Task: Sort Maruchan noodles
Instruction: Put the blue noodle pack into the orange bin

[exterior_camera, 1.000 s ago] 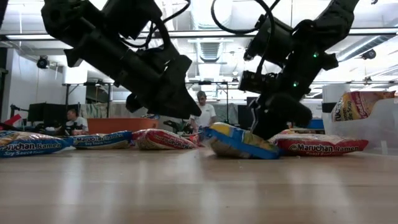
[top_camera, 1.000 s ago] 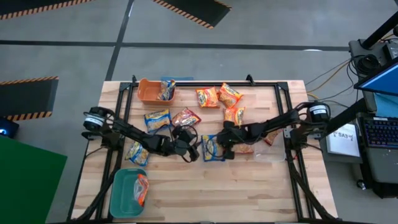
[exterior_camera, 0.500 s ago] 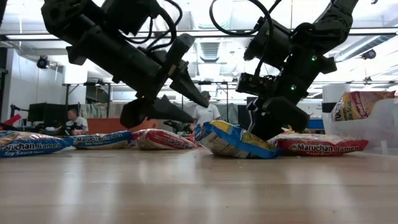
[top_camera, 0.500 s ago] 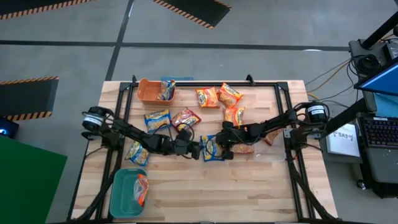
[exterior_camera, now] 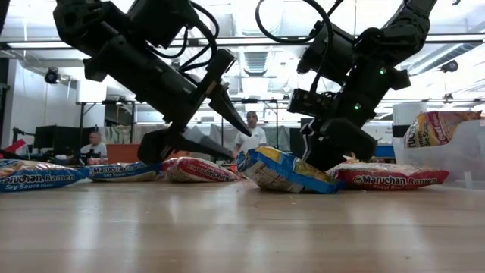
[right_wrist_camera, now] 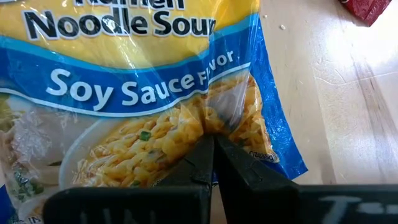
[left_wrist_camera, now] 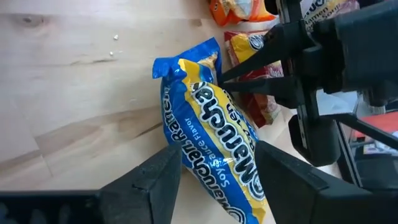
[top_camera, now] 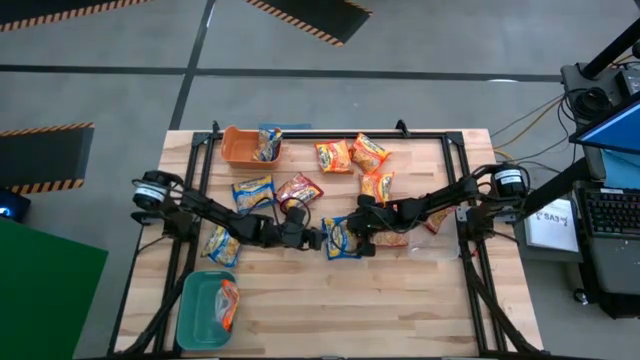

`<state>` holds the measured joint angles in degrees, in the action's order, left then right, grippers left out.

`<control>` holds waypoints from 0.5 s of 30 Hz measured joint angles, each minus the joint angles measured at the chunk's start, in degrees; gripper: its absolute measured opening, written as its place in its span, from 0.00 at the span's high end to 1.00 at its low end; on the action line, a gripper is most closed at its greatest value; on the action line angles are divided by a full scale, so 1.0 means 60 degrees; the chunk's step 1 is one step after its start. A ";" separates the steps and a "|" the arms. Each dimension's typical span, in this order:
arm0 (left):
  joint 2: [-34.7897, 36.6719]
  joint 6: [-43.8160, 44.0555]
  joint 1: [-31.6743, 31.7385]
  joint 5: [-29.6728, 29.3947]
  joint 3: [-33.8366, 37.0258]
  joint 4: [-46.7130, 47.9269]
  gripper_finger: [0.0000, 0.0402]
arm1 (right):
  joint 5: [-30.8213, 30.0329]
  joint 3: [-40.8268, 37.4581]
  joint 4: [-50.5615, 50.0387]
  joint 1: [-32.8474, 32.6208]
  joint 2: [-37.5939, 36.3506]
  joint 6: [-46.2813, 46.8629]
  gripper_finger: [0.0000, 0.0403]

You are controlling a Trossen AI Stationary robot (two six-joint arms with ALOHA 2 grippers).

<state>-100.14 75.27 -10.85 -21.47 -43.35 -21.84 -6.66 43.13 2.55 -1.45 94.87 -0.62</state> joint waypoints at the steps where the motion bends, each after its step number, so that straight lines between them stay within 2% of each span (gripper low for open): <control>1: -0.0040 0.0161 0.0000 0.0001 0.0000 -0.0016 0.51 | -0.0003 0.0000 0.0000 0.0000 0.0000 0.0000 0.98; 8: -0.0492 0.1347 -0.0017 0.0011 0.0000 -0.0139 0.40 | -0.0001 -0.0004 -0.0004 0.0000 0.0000 0.0093 0.98; 15: -0.1151 0.1481 0.0015 0.0007 -0.0046 -0.1319 0.37 | -0.0002 -0.0004 -0.0007 0.0000 0.0000 0.0124 0.98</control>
<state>-107.04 84.15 -10.76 -21.43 -43.63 -29.76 -6.66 43.11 2.50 -1.45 94.87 0.12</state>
